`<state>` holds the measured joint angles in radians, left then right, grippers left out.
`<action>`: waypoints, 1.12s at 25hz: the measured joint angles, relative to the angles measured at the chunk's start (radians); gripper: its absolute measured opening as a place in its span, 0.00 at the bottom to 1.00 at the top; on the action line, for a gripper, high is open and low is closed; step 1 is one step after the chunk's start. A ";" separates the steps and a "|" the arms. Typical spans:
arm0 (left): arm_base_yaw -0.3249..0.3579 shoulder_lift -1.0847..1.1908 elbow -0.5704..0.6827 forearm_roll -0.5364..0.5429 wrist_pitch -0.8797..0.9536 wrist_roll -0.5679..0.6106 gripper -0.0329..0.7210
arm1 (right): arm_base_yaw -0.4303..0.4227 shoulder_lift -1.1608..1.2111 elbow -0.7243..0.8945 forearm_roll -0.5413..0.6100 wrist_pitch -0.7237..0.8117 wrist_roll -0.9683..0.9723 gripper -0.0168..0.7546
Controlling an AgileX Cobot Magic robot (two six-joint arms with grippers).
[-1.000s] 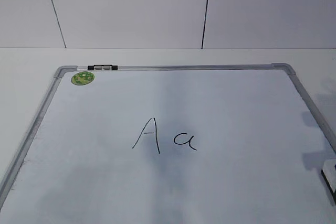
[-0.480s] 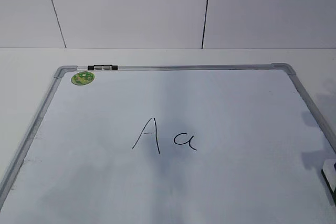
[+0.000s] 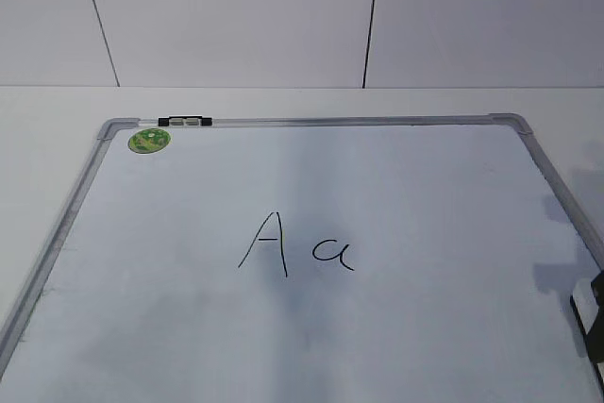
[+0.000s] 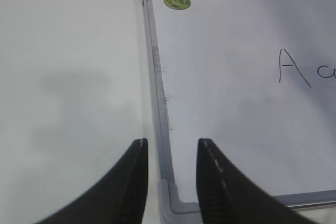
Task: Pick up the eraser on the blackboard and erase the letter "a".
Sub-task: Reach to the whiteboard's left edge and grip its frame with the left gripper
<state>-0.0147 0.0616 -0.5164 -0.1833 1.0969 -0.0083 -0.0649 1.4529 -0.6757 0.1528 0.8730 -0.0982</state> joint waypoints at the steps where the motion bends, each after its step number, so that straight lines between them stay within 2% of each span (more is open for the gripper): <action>1: 0.000 0.017 0.000 -0.011 -0.005 0.000 0.36 | 0.000 0.000 -0.002 0.005 0.000 0.000 0.73; 7: 0.000 0.170 -0.014 -0.033 -0.043 0.000 0.36 | 0.000 0.004 -0.044 0.050 0.004 0.000 0.73; 28: 0.000 0.902 -0.239 -0.092 -0.083 -0.014 0.36 | 0.000 0.004 -0.068 0.193 0.031 -0.095 0.73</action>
<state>-0.0147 0.9632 -0.7549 -0.2754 1.0134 -0.0225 -0.0649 1.4567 -0.7441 0.3455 0.9036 -0.1927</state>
